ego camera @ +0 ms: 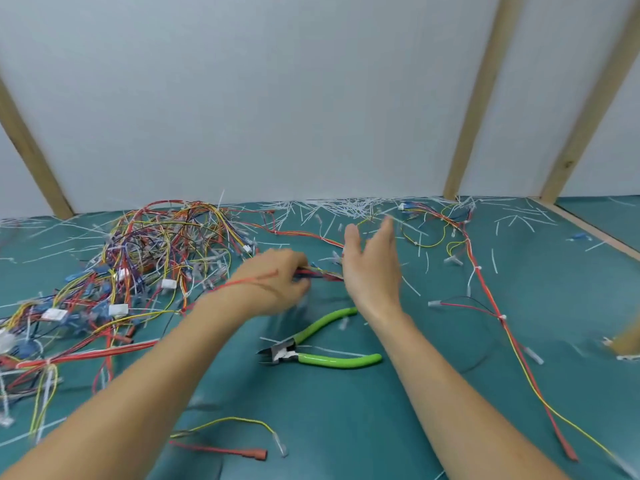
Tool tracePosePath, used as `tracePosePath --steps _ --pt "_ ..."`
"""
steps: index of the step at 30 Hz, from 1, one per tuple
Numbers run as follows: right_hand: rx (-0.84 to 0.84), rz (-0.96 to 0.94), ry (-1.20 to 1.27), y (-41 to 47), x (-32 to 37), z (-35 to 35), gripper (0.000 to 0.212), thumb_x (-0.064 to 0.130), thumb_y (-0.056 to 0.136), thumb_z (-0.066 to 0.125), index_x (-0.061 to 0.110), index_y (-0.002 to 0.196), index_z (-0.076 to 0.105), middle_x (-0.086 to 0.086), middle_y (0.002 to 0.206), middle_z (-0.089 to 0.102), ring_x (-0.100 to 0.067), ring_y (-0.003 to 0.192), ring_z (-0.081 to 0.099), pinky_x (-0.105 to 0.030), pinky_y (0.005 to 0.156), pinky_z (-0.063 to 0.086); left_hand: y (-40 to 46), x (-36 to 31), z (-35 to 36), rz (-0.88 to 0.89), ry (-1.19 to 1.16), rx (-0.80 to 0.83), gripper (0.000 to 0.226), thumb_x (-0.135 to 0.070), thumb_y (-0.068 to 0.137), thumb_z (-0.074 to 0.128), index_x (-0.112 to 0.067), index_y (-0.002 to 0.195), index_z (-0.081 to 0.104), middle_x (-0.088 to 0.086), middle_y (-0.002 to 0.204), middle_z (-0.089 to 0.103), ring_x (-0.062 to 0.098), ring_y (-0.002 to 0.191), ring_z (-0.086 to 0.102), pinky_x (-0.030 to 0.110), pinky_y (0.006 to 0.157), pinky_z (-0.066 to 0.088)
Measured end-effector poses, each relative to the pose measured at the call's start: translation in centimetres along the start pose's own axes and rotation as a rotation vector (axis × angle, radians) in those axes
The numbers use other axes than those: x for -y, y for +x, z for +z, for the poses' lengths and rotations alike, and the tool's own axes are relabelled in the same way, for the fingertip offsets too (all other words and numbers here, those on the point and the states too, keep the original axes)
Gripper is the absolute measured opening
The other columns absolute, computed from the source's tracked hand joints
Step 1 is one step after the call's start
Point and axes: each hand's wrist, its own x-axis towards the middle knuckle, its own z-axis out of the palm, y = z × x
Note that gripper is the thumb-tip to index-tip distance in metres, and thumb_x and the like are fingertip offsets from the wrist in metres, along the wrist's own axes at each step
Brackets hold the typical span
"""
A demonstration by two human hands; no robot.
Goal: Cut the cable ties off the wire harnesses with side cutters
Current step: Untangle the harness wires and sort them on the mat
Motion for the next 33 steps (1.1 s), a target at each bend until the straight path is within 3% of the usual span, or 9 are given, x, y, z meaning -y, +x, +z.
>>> tracePosePath --steps 4,7,11,15,18,22,26,28,33 --pt "-0.196 -0.358 0.038 -1.1 1.1 -0.2 0.076 0.04 0.098 0.062 0.005 0.156 0.029 -0.01 0.162 0.036 -0.024 0.15 0.031 -0.035 0.121 0.024 1.2 2.3 -2.5 -0.152 -0.118 -0.068 0.015 -0.03 0.094 0.057 -0.019 0.091 0.066 0.007 0.087 0.073 0.03 0.087 0.069 0.04 0.083 0.055" --pt "0.076 -0.593 -0.219 -1.7 1.0 0.7 0.073 0.029 0.091 0.068 0.015 0.155 0.037 -0.003 0.16 0.039 -0.022 0.151 0.028 -0.042 0.124 0.021 1.6 2.3 -2.3 -0.112 -0.278 -0.023 0.012 -0.022 0.095 0.059 -0.015 0.088 0.066 0.007 0.089 0.075 0.026 0.079 0.072 0.037 0.083 0.056" --pt "0.196 -0.417 -0.373 -1.0 -1.1 1.0 0.052 0.018 0.098 0.056 0.031 0.147 0.047 0.0 0.139 0.061 -0.027 0.13 0.053 -0.04 0.1 0.041 1.2 1.6 -1.4 0.008 -0.815 0.071 0.019 -0.022 0.084 0.068 -0.018 0.103 0.071 0.005 0.09 0.077 0.014 0.079 0.074 0.027 0.074 0.053" --pt "0.054 -0.197 -0.253 0.6 -2.6 0.7 0.019 0.017 0.102 0.046 0.022 0.108 0.063 -0.001 0.096 0.075 -0.036 0.097 0.065 -0.043 0.077 0.049 1.8 4.0 0.7 -0.243 -1.174 0.057 0.033 -0.035 0.093 0.064 -0.021 0.124 0.063 0.001 0.118 0.073 0.015 0.1 0.072 0.031 0.08 0.054" --pt "-0.067 -0.068 0.092 1.1 -2.4 0.8 0.027 0.027 0.108 0.041 0.023 0.097 0.065 0.007 0.082 0.073 -0.027 0.089 0.066 -0.042 0.08 0.05 2.5 6.8 2.5 -0.434 -0.975 -0.122 0.024 -0.016 0.102 0.053 -0.006 0.121 0.063 0.013 0.114 0.07 0.011 0.086 0.066 0.02 0.065 0.051" --pt "-0.112 0.015 0.26 1.5 -2.8 1.0 0.029 0.03 0.109 0.038 0.024 0.096 0.063 0.011 0.079 0.073 -0.017 0.082 0.066 -0.038 0.078 0.05 2.5 12.0 2.5 -0.361 -0.6 -0.278 0.013 -0.015 0.097 0.06 -0.015 0.107 0.069 0.008 0.102 0.072 0.024 0.097 0.066 0.037 0.094 0.049" --pt "-0.129 0.007 0.343 1.4 -2.7 1.4 0.033 0.034 0.11 0.037 0.019 0.102 0.065 0.012 0.075 0.072 0.005 0.071 0.061 -0.016 0.063 0.041 2.7 16.1 1.5 -0.381 -0.541 -0.351 0.021 -0.016 0.098 0.06 -0.012 0.117 0.067 0.011 0.106 0.071 0.029 0.1 0.064 0.038 0.095 0.045" --pt "-0.087 0.005 0.375 1.2 -2.5 1.6 0.036 0.037 0.111 0.035 0.019 0.105 0.065 0.009 0.084 0.072 0.003 0.075 0.062 -0.021 0.068 0.043 3.0 17.9 1.1 -0.394 -0.506 -0.348 0.026 -0.013 0.098 0.058 -0.009 0.123 0.064 0.011 0.114 0.069 0.027 0.103 0.062 0.034 0.094 0.043" --pt "0.01 -0.039 -0.09 0.6 -1.8 0.8 0.06 0.061 0.104 0.014 0.028 0.107 0.064 0.013 0.085 0.056 -0.024 0.091 0.055 -0.037 0.079 0.034 4.1 18.8 -0.1 -0.487 -0.395 -0.349 0.039 -0.008 0.097 0.054 -0.004 0.136 0.054 0.018 0.13 0.063 0.03 0.115 0.059 0.037 0.1 0.041"
